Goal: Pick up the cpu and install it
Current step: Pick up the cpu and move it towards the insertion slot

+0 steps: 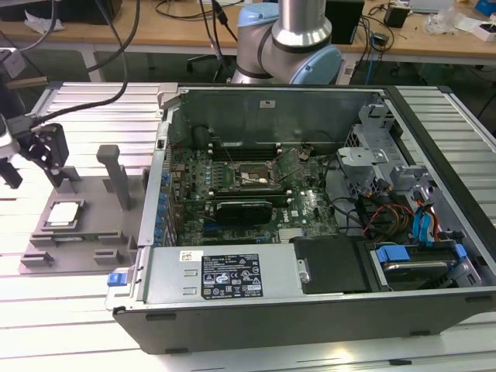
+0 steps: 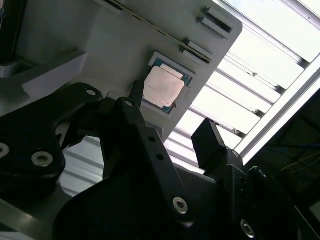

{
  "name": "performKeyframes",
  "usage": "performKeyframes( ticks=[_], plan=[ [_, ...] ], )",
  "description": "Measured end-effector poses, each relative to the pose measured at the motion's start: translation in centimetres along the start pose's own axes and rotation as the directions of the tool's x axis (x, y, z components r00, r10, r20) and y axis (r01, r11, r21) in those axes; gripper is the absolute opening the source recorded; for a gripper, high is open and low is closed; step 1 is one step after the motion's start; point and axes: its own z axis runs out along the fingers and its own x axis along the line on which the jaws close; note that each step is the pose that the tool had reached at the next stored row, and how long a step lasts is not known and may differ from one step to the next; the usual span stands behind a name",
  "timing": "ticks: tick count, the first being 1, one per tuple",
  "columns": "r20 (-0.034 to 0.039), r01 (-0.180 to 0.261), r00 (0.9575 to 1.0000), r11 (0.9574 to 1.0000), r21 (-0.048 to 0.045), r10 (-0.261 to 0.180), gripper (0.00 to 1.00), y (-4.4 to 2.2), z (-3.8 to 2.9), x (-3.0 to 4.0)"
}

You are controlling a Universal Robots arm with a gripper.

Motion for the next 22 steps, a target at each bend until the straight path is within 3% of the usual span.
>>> performKeyframes(
  ticks=[7,14,20,22],
  plan=[
    [0.0002,0.005,1.0,1.0,-0.0001,-0.005,0.66,0.15,1.94,-0.02],
    [0.0004,0.008,1.0,1.0,-0.0008,-0.008,0.66,0.29,3.31,0.02],
    [0.0007,0.011,0.9999,0.9997,-0.0197,-0.011,0.66,0.38,4.09,0.06],
    [0.0007,0.011,0.9999,0.9997,-0.021,-0.011,0.66,0.38,4.46,0.14]
  ],
)
